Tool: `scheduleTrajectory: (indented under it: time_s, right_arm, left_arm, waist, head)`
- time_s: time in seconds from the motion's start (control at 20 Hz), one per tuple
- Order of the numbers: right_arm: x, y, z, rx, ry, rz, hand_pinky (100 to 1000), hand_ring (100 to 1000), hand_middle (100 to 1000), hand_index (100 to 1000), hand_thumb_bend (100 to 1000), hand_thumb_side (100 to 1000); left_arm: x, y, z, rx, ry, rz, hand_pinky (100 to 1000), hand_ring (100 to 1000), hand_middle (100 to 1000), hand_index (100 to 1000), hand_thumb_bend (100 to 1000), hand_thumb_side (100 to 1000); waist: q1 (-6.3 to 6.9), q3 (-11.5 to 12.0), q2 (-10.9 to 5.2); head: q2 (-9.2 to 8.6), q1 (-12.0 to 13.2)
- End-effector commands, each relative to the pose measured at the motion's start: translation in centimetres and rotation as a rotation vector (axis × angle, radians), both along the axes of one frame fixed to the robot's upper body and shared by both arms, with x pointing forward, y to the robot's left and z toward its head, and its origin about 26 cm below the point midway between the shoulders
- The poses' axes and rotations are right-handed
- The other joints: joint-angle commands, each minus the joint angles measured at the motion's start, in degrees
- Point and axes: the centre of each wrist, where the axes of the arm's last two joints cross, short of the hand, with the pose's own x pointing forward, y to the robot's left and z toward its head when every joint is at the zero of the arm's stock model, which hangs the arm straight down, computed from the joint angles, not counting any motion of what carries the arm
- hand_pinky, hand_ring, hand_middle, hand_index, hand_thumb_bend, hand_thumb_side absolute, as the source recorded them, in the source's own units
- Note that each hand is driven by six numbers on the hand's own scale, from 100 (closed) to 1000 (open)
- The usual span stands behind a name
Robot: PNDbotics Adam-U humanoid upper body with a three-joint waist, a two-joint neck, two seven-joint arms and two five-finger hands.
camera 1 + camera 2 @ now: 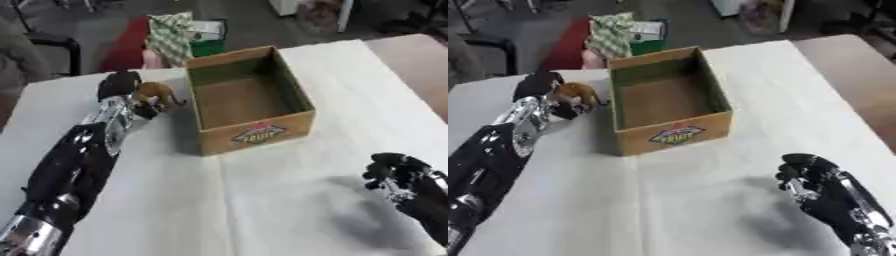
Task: Pick up objects on the table and place them in the box.
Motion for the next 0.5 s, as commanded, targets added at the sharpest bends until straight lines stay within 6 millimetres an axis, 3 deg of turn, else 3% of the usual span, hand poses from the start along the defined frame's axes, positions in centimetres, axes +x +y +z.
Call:
scheduleTrajectory:
  time_s: [0.05,0.3,0.4,0.5]
  right_arm:
    - [0.12,-0.13,0.99,-0.025,-0.034,0.008,629,674,605,738,100,200]
    - [0.15,-0.11,1.07,-0.025,-0.037,0.009,629,674,605,738,100,200]
    - [0.15,-0.1,1.07,-0.025,-0.037,0.01,629,674,605,738,100,200]
    - [0.15,-0.1,1.07,-0.024,-0.037,0.01,629,674,605,738,100,200]
  left_arm:
    - [0.1,0.27,0.8,-0.003,-0.044,0.011,799,813,789,808,426,229]
    - [0.08,0.26,0.11,-0.011,-0.024,0.005,720,705,656,723,307,100]
    - [0.07,0.28,0.04,-0.015,-0.016,0.003,686,612,554,650,100,138]
    - [0.05,0.29,0.16,-0.017,-0.029,0.006,633,527,470,563,100,203]
  waist:
    - [-0.35,-0.11,-0.67]
    - [-0.41,-0.18,-0.5]
    - [-0.44,-0.16,-0.51]
    - [-0.47,-0.12,-0.56]
  head:
    - [-0.76,0.01]
    - [-0.81,-0.25]
    - [-0.82,-0.35]
    - [-0.77,-0.42]
